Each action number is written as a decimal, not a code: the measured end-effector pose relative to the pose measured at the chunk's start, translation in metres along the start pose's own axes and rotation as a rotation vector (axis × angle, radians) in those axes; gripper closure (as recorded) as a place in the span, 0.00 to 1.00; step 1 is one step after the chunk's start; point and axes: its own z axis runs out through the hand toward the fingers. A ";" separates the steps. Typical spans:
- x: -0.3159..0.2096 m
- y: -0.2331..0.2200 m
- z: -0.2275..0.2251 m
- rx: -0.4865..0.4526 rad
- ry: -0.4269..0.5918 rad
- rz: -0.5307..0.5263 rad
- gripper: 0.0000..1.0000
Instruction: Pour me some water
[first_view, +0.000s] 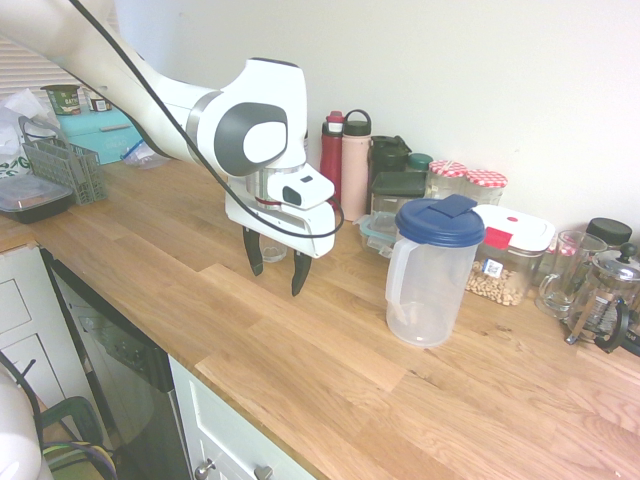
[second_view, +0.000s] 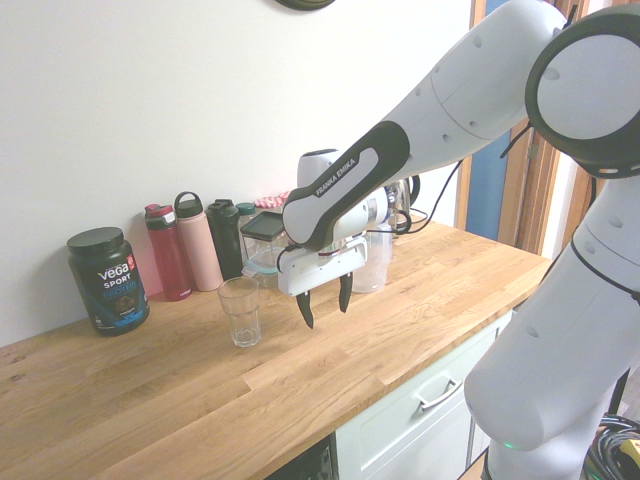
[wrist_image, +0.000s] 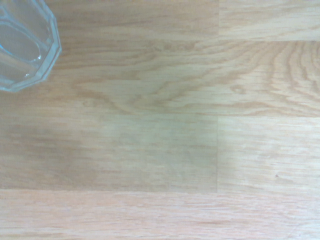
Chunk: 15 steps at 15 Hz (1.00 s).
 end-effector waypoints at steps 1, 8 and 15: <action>0.000 0.000 0.000 -0.001 -0.001 0.001 0.00; 0.040 -0.005 -0.080 0.092 0.070 0.008 0.00; 0.119 0.056 -0.170 0.179 0.150 0.070 0.00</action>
